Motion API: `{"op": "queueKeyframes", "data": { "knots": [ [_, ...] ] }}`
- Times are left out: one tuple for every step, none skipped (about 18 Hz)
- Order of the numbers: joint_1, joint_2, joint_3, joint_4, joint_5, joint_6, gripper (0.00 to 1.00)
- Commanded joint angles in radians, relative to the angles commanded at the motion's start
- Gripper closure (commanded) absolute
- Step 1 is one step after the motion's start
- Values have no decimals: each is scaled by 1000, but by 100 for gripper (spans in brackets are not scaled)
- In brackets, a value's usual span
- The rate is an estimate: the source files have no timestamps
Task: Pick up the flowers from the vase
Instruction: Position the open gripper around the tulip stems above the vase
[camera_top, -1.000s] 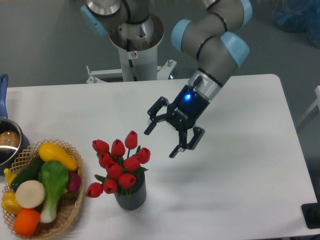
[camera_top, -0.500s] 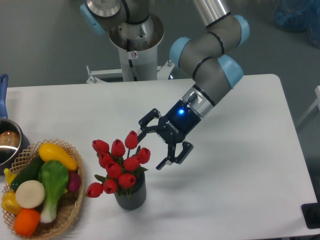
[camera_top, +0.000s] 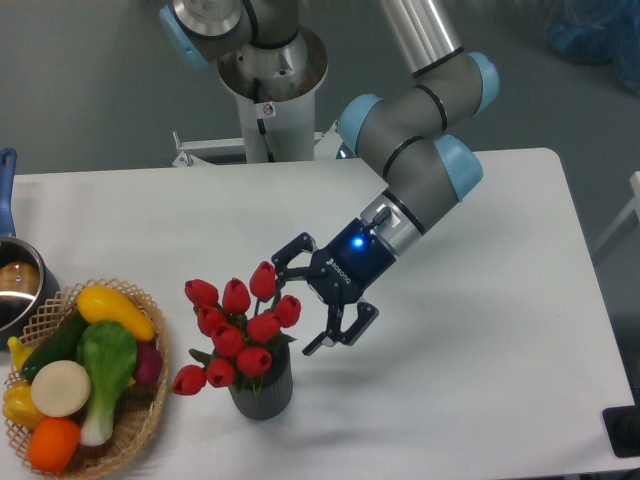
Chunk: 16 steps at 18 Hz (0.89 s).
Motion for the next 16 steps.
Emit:
{"op": "queueKeyframes", "data": {
  "knots": [
    [-2, -8, 3, 0, 0, 0, 0],
    [-5, -11, 5, 0, 0, 2, 0],
    [-6, -11, 8, 0, 0, 2, 0],
    [-14, -15, 14, 0, 0, 2, 0],
    [-20, -23, 21, 0, 0, 2, 0],
    [-20, -26, 22, 0, 0, 5, 0],
    [-23, -31, 22, 0, 0, 5, 0],
    [-31, -34, 23, 0, 0, 6, 0],
    [-37, -35, 25, 0, 0, 8, 0],
    [-40, -38, 28, 0, 0, 8, 0],
    [-40, -40, 31, 0, 0, 8, 0],
    [-43, -43, 31, 0, 0, 9, 0],
    [-51, -46, 31, 0, 0, 9, 0],
    [-54, -46, 32, 0, 0, 8, 0],
    [-57, -45, 32, 0, 0, 8, 0],
    [-58, -45, 32, 0, 0, 8, 0]
  ]
}}
